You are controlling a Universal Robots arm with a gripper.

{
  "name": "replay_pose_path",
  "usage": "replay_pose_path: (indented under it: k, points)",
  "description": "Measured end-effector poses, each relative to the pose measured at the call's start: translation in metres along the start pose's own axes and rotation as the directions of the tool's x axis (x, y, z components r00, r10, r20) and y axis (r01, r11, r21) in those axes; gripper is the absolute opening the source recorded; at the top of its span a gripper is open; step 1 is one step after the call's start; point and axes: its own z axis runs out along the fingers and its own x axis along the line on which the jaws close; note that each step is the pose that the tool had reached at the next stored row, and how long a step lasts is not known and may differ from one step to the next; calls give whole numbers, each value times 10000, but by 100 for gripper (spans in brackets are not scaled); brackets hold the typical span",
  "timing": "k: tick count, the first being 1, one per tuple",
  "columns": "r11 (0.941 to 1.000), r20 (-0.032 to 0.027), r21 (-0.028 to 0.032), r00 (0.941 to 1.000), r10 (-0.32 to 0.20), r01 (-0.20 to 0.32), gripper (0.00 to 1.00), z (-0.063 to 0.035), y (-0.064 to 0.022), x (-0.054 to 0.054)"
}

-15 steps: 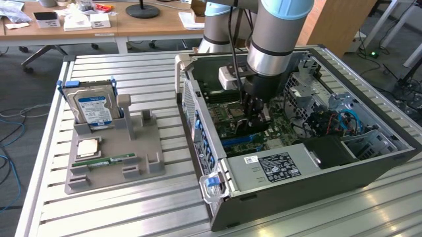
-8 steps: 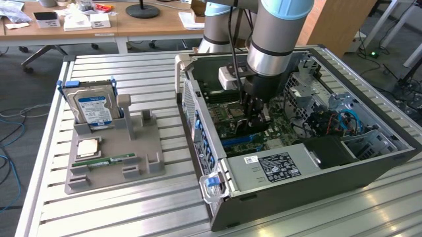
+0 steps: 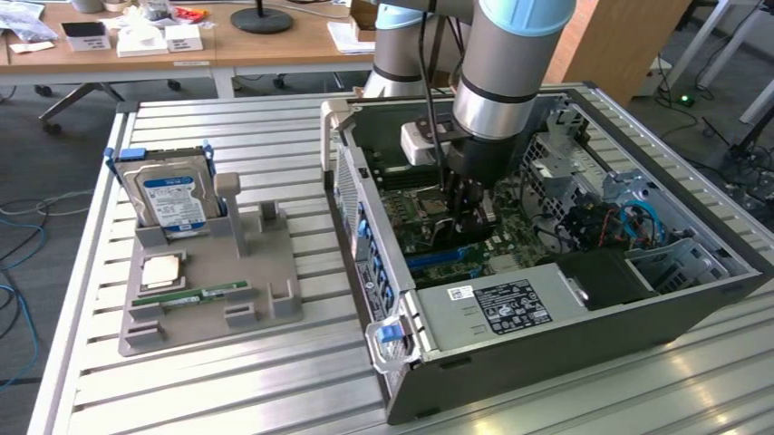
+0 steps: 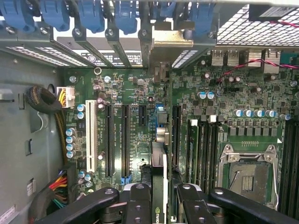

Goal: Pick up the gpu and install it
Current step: 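Insert the gpu into the slot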

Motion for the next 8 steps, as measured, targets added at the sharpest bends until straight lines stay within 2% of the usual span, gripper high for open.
replay_pose_path:
  k: [8]
  points:
    - [10000, 4, -1, 10000, -41, 41, 26, 0, 0, 0]
